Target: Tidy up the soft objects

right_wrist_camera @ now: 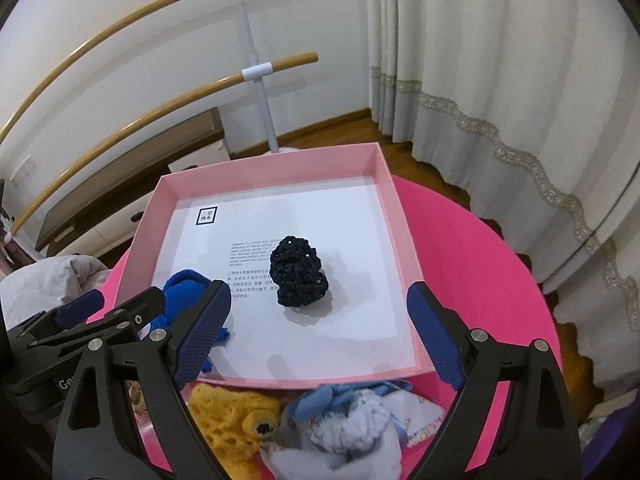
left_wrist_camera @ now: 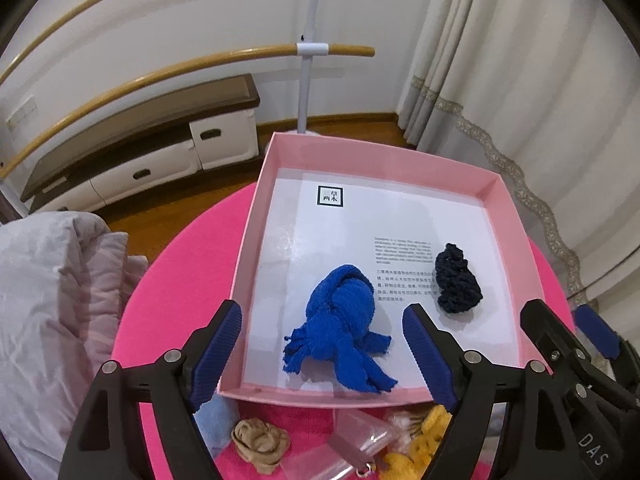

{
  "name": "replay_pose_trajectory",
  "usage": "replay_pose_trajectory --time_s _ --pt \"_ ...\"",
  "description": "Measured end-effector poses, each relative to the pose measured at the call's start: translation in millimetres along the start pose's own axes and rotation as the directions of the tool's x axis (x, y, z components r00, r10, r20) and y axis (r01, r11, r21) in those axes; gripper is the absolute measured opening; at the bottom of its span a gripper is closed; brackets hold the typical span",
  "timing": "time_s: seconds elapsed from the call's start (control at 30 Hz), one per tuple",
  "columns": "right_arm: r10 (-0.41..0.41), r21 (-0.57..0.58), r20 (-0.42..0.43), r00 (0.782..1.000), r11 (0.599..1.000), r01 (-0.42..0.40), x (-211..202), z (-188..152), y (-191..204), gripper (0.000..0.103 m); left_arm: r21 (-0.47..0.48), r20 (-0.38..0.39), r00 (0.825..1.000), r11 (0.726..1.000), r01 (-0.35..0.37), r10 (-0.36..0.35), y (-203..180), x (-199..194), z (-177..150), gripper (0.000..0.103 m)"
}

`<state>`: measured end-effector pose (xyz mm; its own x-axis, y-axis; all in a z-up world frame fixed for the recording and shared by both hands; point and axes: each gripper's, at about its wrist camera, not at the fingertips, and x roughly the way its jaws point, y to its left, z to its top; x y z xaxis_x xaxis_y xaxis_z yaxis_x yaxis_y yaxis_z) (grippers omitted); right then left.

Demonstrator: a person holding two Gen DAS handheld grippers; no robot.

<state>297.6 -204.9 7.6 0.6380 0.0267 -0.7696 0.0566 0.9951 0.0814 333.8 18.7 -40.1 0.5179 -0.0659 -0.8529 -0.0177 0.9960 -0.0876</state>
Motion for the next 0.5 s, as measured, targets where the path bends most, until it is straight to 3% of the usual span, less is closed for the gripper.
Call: replay_pose_trajectory --time_s 0.37,0.5 --pt "-0.065 -0.028 0.080 0.995 0.997 0.068 -49.3 -20.6 -4.3 0.095 0.032 0.043 0.999 0.999 0.013 -0.015 -8.1 -54.0 -36.6 0.085" --pt "-0.074 -0.034 0.111 0.991 0.996 0.079 -71.6 -31.9 -5.2 0.096 0.037 0.071 0.997 0.999 0.011 -0.014 -8.6 -78.3 -54.1 0.091"
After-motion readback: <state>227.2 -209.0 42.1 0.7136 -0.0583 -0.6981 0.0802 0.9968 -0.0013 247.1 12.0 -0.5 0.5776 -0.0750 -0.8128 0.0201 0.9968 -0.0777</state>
